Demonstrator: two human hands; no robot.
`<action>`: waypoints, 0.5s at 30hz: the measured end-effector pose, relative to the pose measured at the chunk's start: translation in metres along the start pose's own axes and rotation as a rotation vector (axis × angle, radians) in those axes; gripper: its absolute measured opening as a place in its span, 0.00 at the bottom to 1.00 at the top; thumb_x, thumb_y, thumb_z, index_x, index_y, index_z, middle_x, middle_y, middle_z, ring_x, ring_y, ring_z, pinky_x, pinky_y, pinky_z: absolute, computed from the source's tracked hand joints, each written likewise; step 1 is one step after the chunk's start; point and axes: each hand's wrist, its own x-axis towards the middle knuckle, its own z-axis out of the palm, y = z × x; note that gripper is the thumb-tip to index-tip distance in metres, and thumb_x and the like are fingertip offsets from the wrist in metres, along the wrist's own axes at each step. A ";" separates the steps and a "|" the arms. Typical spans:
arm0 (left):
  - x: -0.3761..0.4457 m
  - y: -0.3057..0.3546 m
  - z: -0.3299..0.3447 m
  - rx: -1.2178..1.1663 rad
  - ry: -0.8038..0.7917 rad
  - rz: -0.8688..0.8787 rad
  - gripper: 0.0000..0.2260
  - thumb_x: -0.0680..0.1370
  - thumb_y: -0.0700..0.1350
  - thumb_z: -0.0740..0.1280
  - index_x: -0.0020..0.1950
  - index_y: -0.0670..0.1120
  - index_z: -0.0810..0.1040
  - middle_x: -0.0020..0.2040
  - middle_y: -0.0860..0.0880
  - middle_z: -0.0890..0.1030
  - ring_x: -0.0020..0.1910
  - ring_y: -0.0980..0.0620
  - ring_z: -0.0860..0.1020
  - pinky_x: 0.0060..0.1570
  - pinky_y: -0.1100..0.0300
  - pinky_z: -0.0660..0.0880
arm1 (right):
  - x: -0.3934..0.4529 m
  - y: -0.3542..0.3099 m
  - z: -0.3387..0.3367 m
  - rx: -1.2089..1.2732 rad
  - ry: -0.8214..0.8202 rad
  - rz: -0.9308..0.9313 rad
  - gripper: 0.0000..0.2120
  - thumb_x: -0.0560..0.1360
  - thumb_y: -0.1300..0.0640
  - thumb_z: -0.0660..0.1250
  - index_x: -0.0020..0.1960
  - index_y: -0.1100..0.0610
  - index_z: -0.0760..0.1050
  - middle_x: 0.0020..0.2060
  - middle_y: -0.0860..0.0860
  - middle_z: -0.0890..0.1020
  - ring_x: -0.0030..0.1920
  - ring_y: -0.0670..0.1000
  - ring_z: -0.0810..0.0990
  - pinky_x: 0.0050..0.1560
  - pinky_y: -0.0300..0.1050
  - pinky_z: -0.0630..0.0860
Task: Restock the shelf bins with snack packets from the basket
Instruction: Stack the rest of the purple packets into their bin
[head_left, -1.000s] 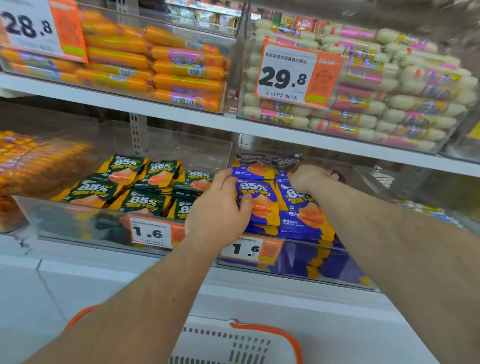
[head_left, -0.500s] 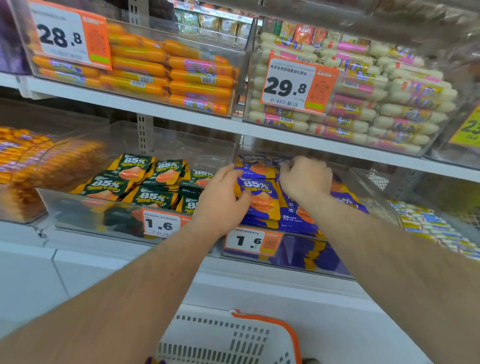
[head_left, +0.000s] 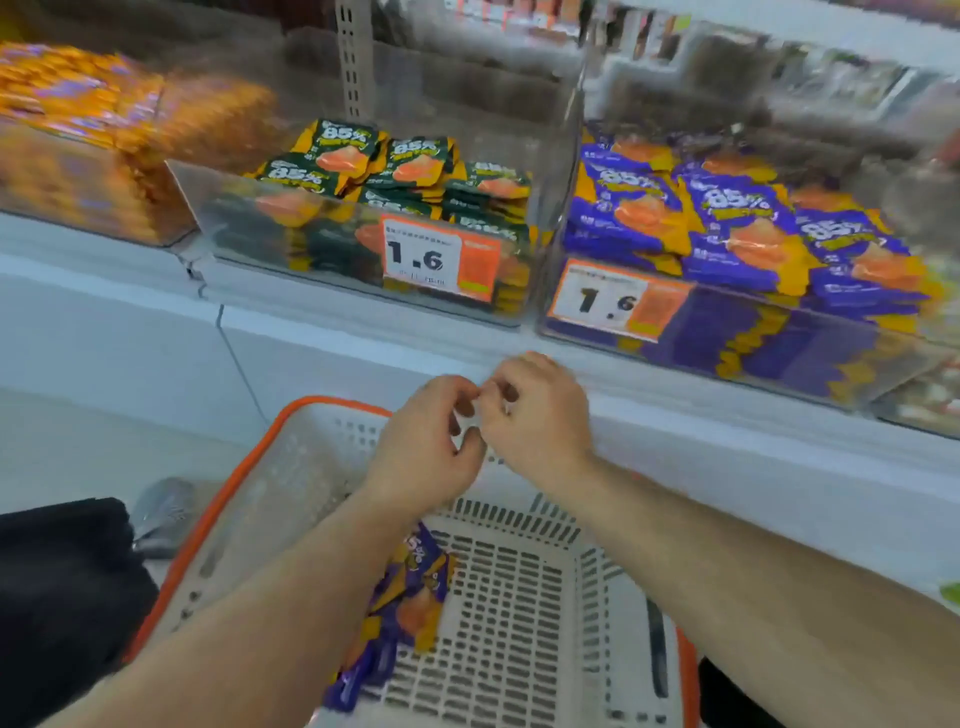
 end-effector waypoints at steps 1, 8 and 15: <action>-0.006 -0.019 0.003 0.046 -0.065 -0.088 0.12 0.75 0.42 0.66 0.58 0.49 0.74 0.48 0.55 0.76 0.42 0.54 0.75 0.42 0.54 0.74 | -0.016 0.005 0.016 0.000 -0.091 0.049 0.12 0.71 0.53 0.60 0.31 0.57 0.74 0.30 0.51 0.75 0.33 0.55 0.75 0.33 0.42 0.67; -0.038 -0.111 0.017 0.173 -0.390 -0.513 0.14 0.77 0.44 0.64 0.62 0.49 0.75 0.53 0.51 0.80 0.51 0.49 0.78 0.53 0.52 0.77 | -0.110 0.043 0.113 0.045 -0.987 0.759 0.13 0.78 0.56 0.61 0.35 0.56 0.67 0.30 0.54 0.69 0.28 0.52 0.66 0.29 0.45 0.63; -0.042 -0.144 0.035 0.121 -0.393 -0.621 0.11 0.79 0.44 0.63 0.61 0.49 0.75 0.50 0.54 0.76 0.47 0.53 0.75 0.46 0.59 0.73 | -0.180 0.055 0.159 0.147 -1.081 1.337 0.18 0.75 0.51 0.68 0.61 0.58 0.71 0.41 0.53 0.77 0.37 0.51 0.75 0.37 0.46 0.71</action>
